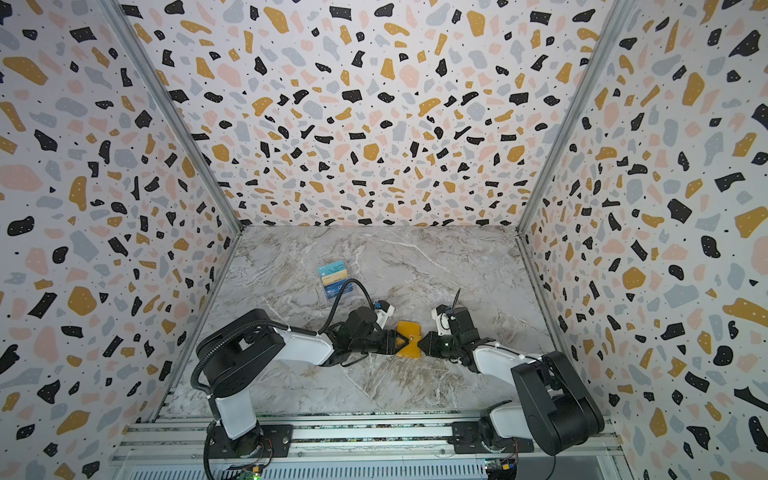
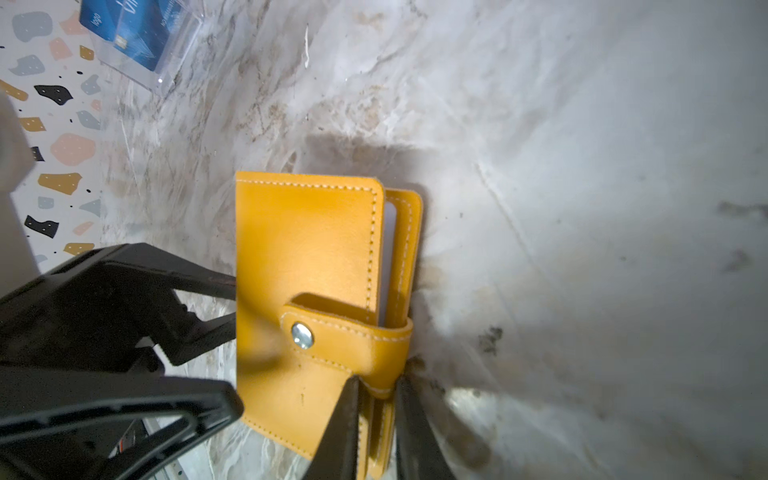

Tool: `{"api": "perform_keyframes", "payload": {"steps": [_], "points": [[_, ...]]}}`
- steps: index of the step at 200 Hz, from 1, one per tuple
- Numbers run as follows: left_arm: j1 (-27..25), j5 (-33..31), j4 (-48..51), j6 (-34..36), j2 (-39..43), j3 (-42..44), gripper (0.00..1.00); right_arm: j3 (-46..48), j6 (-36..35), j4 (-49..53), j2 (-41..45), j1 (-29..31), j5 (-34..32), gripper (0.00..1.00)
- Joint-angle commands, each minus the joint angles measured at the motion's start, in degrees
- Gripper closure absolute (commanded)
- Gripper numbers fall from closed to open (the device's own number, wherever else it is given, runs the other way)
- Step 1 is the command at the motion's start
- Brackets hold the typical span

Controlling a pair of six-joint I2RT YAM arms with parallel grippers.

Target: Take the credit cards out of the card holder

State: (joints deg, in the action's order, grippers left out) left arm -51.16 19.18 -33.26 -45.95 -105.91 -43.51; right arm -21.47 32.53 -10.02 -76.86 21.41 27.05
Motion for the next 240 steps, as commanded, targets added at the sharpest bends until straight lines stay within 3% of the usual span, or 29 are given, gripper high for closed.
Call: {"api": "perform_keyframes", "payload": {"steps": [1,136,210,240], "points": [[-0.47,3.75,-9.17,-3.09,-0.37,1.04,0.50,1.87,-0.08,3.25,-1.85,1.03,-1.74,0.82],[-0.37,4.07,-12.37,-6.50,-0.79,2.19,0.62,2.05,0.78,0.73,-0.76,1.62,-1.56,0.83],[-0.41,2.50,-4.87,-2.27,-1.67,0.36,0.64,2.16,0.78,0.04,1.22,1.79,-1.65,0.84],[-0.36,1.84,-3.40,-1.52,-1.67,0.08,0.70,2.54,0.56,-0.42,3.12,2.04,-1.65,0.84]]}}
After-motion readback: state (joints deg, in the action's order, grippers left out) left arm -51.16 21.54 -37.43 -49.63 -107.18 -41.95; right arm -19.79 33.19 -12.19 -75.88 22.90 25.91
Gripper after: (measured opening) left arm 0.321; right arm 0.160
